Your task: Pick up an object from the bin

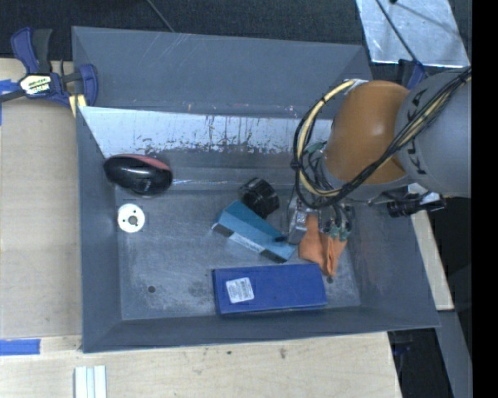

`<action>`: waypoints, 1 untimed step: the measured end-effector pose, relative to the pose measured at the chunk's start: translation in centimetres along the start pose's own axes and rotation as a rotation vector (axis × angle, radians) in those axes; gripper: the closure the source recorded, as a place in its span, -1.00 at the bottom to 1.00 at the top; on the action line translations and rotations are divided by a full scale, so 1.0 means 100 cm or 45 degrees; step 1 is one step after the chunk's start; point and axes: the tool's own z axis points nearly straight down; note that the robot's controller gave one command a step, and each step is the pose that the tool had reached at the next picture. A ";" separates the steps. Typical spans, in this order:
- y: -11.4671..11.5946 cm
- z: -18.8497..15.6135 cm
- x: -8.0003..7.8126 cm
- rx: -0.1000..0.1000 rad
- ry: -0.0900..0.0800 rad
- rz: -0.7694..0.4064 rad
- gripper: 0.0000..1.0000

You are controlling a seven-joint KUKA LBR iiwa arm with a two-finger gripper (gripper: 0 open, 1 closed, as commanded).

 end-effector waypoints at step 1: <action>0.000 -0.020 0.000 0.000 0.001 0.000 1.00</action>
Offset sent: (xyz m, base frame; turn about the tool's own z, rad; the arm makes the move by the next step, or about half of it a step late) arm 0.0000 0.0001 0.0014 0.0000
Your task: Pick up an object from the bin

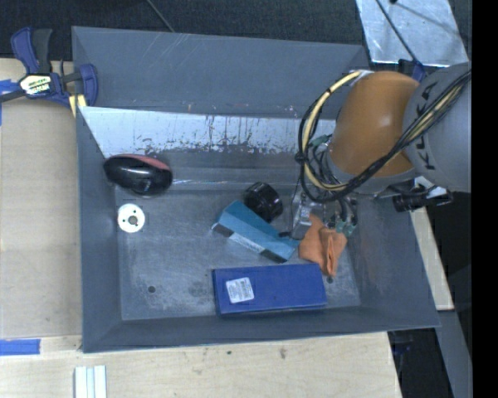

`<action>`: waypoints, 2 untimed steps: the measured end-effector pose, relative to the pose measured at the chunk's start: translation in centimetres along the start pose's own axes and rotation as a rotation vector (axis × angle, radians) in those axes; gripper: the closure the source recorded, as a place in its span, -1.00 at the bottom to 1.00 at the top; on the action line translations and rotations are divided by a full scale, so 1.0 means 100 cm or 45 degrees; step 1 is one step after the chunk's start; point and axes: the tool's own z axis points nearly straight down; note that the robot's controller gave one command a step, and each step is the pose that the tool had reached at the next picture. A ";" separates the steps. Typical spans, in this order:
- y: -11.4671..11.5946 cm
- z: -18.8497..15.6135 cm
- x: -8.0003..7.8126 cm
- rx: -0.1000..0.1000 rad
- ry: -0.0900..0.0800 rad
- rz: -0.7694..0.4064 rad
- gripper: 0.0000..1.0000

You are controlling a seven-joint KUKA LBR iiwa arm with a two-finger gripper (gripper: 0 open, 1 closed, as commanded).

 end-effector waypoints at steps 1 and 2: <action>0.000 -0.013 -0.002 -0.001 -0.008 -0.001 1.00; 0.000 -0.018 -0.002 -0.002 -0.010 -0.001 1.00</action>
Offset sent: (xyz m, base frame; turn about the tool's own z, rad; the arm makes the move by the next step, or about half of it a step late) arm 0.0000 -0.0001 0.0269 0.0000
